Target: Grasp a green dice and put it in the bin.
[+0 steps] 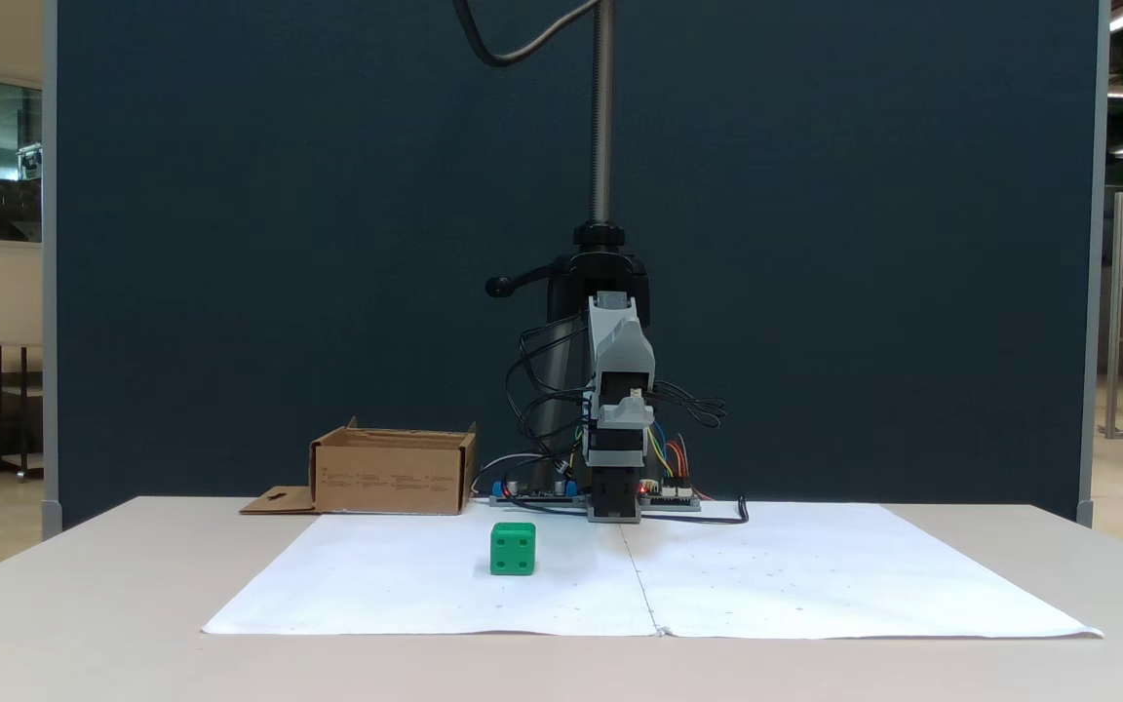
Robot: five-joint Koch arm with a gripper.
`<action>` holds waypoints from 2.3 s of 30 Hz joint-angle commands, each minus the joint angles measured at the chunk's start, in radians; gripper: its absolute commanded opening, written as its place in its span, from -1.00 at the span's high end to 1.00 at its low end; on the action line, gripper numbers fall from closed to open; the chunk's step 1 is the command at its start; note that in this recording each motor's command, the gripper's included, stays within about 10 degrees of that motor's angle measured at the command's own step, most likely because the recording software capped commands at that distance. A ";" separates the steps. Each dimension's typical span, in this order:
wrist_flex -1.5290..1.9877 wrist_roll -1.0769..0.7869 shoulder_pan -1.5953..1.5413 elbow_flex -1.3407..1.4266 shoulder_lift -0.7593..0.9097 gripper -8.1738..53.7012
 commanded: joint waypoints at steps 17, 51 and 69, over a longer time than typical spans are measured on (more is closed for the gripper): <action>0.081 -0.058 -0.091 0.072 0.112 -0.66; 0.616 -0.063 0.089 -0.267 0.114 -0.72; 1.865 0.028 0.193 -1.029 0.091 -0.68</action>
